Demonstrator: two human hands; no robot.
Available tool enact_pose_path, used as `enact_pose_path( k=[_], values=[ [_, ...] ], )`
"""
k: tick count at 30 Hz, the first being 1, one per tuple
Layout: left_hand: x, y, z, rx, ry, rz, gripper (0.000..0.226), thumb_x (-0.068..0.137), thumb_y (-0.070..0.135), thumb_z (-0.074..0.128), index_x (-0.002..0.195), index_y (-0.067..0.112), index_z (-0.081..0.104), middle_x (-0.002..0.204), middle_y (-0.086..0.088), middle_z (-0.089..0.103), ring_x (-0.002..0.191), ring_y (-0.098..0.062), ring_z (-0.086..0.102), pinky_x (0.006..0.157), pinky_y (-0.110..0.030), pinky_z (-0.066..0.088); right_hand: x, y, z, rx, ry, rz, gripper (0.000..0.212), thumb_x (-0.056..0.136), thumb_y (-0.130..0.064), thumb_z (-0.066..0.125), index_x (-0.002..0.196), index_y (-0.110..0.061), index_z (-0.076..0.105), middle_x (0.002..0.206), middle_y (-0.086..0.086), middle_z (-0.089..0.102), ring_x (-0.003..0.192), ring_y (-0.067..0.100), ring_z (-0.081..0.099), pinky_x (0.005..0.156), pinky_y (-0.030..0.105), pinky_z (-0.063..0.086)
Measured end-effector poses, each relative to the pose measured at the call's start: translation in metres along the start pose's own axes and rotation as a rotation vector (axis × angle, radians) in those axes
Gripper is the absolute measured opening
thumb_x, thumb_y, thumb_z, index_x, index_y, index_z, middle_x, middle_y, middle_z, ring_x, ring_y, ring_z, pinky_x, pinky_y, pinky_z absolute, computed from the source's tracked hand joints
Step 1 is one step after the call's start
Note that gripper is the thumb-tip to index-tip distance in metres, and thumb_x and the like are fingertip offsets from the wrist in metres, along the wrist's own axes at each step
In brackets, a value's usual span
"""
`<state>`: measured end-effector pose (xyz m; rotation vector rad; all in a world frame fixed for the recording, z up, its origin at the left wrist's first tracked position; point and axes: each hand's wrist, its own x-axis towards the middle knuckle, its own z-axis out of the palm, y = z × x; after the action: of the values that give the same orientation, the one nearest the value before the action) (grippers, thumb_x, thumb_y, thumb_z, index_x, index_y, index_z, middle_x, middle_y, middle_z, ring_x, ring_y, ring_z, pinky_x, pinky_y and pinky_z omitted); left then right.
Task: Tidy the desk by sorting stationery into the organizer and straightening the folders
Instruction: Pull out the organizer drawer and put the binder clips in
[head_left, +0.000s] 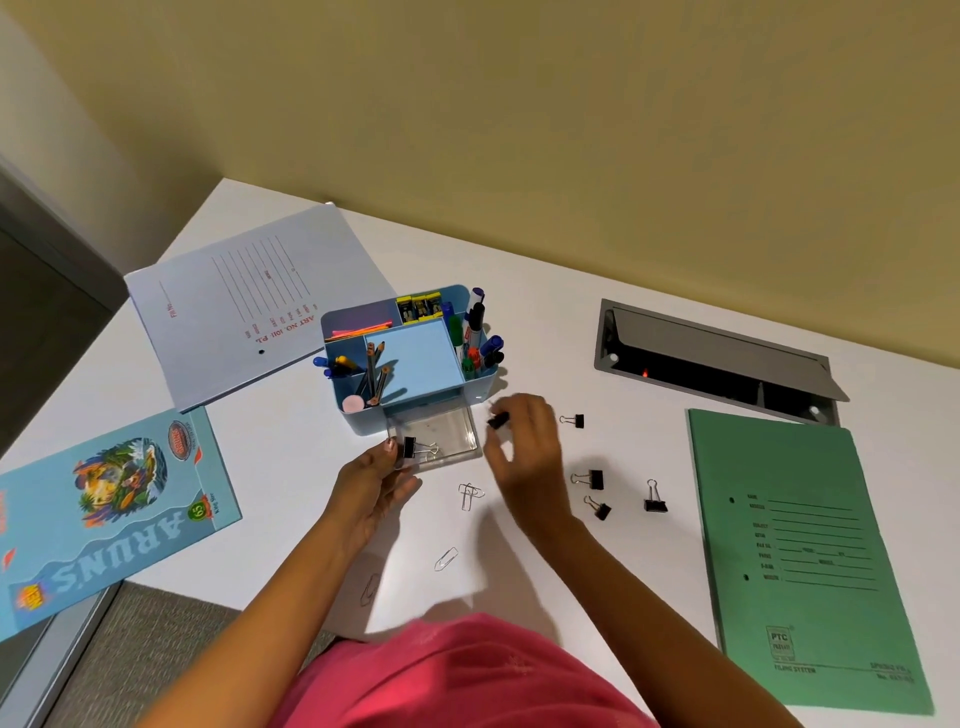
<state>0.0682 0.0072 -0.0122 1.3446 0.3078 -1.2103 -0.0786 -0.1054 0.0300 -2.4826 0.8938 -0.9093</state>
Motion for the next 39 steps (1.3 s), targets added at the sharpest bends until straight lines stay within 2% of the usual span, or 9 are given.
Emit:
enact_pose_path(
  k=[3, 10, 13, 19, 23, 26, 30, 34, 39],
  values=[
    [0.0, -0.001, 0.001, 0.007, 0.016, 0.007, 0.022, 0.096, 0.019, 0.051, 0.106, 0.003, 0.062, 0.097, -0.012, 0.067, 0.107, -0.031, 0.06, 0.088, -0.041, 0.053, 0.004, -0.02, 0.013, 0.167, -0.168, 0.003, 0.016, 0.088, 0.001, 0.058, 0.104, 0.0, 0.06, 0.102, 0.013, 0.058, 0.095, 0.022, 0.053, 0.084, 0.024, 0.046],
    [-0.002, 0.0, 0.003, 0.014, 0.02, 0.007, 0.028, 0.097, 0.019, 0.049, 0.116, 0.001, 0.058, 0.117, -0.021, 0.063, 0.114, -0.035, 0.059, 0.093, -0.043, 0.05, 0.007, -0.029, 0.042, -0.013, -0.389, 0.11, 0.027, 0.092, -0.016, 0.059, 0.119, -0.012, 0.057, 0.118, 0.008, 0.059, 0.111, 0.025, 0.05, 0.098, 0.034, 0.037],
    [-0.003, 0.0, 0.003, 0.01, 0.024, 0.003, 0.024, 0.096, 0.019, 0.05, 0.111, 0.003, 0.06, 0.114, -0.02, 0.063, 0.112, -0.035, 0.059, 0.091, -0.043, 0.051, 0.005, -0.024, 0.034, 0.01, -0.342, 0.112, 0.024, 0.092, -0.015, 0.059, 0.115, -0.011, 0.059, 0.115, 0.009, 0.06, 0.108, 0.025, 0.052, 0.095, 0.035, 0.041],
    [-0.001, 0.0, 0.002, -0.024, 0.013, -0.013, 0.024, 0.096, 0.016, 0.05, 0.111, 0.001, 0.059, 0.1, -0.013, 0.065, 0.109, -0.033, 0.057, 0.073, -0.038, 0.056, -0.009, 0.014, 0.0, 0.064, -0.1, 0.231, 0.021, 0.081, 0.014, 0.053, 0.097, 0.003, 0.063, 0.095, 0.016, 0.062, 0.087, 0.03, 0.058, 0.075, 0.037, 0.048],
    [-0.001, 0.0, 0.001, -0.026, 0.009, -0.013, 0.023, 0.096, 0.016, 0.05, 0.111, 0.001, 0.059, 0.1, -0.013, 0.066, 0.109, -0.033, 0.058, 0.074, -0.039, 0.056, -0.041, 0.056, -0.019, -0.153, -0.208, 0.506, 0.039, 0.079, 0.018, 0.047, 0.111, 0.001, 0.062, 0.112, 0.016, 0.059, 0.104, 0.032, 0.053, 0.086, 0.027, 0.041],
    [-0.001, 0.001, 0.001, -0.02, 0.009, -0.021, 0.022, 0.096, 0.016, 0.05, 0.109, 0.001, 0.06, 0.107, -0.017, 0.065, 0.11, -0.033, 0.058, 0.074, -0.039, 0.057, -0.059, 0.078, -0.028, -0.278, -0.303, 0.647, 0.04, 0.082, 0.013, 0.045, 0.115, -0.005, 0.062, 0.124, 0.011, 0.056, 0.113, 0.029, 0.047, 0.085, 0.033, 0.047],
    [-0.001, 0.001, 0.001, -0.01, 0.005, -0.024, 0.022, 0.096, 0.017, 0.049, 0.107, 0.002, 0.06, 0.113, -0.019, 0.063, 0.111, -0.033, 0.059, 0.075, -0.039, 0.057, -0.065, 0.084, -0.032, -0.289, -0.37, 0.64, 0.038, 0.084, 0.009, 0.05, 0.112, -0.012, 0.064, 0.124, 0.004, 0.058, 0.113, 0.024, 0.05, 0.083, 0.035, 0.051],
    [-0.002, 0.001, 0.001, -0.011, 0.005, -0.024, 0.023, 0.096, 0.017, 0.049, 0.11, 0.001, 0.06, 0.115, -0.019, 0.063, 0.112, -0.033, 0.059, 0.075, -0.038, 0.057, -0.068, 0.087, -0.03, -0.323, -0.414, 0.62, 0.043, 0.081, 0.013, 0.049, 0.115, -0.01, 0.062, 0.117, 0.008, 0.058, 0.111, 0.024, 0.049, 0.08, 0.033, 0.05],
    [-0.002, 0.001, 0.0, -0.006, 0.005, -0.025, 0.024, 0.097, 0.016, 0.048, 0.111, 0.001, 0.059, 0.115, -0.019, 0.062, 0.112, -0.033, 0.059, 0.074, -0.037, 0.057, -0.051, 0.076, -0.03, -0.253, -0.34, 0.521, 0.031, 0.084, 0.01, 0.053, 0.111, -0.002, 0.063, 0.109, 0.015, 0.06, 0.103, 0.031, 0.055, 0.081, 0.037, 0.049]
  ],
)
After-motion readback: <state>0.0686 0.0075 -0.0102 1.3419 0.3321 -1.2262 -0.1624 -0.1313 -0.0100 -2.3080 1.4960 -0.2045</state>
